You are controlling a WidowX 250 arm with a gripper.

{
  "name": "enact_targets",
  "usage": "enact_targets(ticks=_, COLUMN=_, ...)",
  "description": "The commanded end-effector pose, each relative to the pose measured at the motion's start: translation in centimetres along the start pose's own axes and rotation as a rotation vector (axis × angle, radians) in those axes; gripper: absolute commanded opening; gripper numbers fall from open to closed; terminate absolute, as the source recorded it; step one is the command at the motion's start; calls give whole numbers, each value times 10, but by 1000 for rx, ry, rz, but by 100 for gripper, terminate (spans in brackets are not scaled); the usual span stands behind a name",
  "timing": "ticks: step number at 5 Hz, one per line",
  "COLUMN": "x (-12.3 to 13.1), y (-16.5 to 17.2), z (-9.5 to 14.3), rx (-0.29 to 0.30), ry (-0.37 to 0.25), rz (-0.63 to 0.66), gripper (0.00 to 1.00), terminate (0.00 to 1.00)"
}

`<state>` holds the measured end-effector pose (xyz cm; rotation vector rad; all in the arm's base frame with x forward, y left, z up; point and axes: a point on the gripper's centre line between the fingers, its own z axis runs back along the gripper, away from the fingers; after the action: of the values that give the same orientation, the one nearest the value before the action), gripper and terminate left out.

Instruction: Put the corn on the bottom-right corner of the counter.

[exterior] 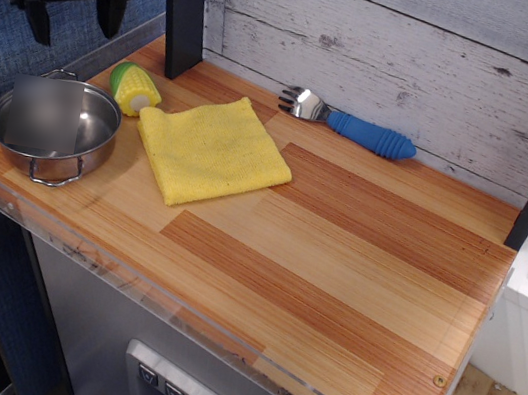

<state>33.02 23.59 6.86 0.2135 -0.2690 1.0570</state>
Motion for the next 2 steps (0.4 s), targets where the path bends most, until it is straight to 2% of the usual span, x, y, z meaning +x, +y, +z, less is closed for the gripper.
enact_targets(ticks=1, x=-11, y=-23, z=18, rx=-36, ry=-32, rz=-37, gripper=100, terminate=0)
enact_targets(ticks=2, x=-26, y=-39, z=19, rx=-53, ry=-18, rz=-68, gripper=100, terminate=0)
